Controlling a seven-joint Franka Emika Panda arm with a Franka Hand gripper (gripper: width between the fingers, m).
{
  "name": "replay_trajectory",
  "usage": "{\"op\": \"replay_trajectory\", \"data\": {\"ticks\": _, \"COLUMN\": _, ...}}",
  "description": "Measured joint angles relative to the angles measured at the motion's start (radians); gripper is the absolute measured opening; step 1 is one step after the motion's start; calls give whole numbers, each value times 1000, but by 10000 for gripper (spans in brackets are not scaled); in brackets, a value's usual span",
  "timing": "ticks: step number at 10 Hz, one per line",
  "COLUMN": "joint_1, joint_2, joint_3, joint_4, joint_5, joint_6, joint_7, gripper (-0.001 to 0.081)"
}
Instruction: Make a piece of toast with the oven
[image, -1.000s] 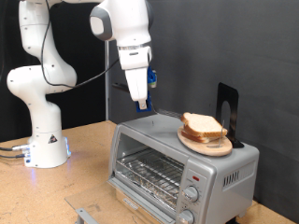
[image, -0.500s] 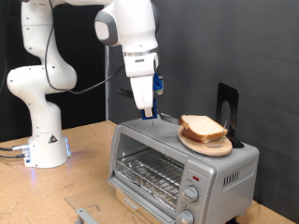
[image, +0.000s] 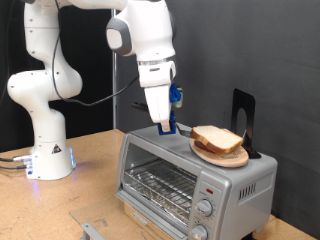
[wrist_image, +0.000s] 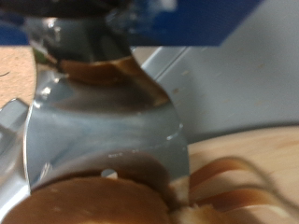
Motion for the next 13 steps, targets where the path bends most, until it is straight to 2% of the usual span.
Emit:
{"op": "replay_trajectory", "data": {"ticks": 4, "joint_1": 4, "joint_2": 36, "joint_3": 13, "joint_4": 5, "joint_5": -24, "joint_6": 63, "joint_7": 15, "gripper": 400}}
{"op": "replay_trajectory", "data": {"ticks": 13, "joint_1": 9, "joint_2": 53, "joint_3": 54, "joint_4": 8, "joint_5": -46, "joint_6": 96, "joint_7": 32, "gripper": 400}}
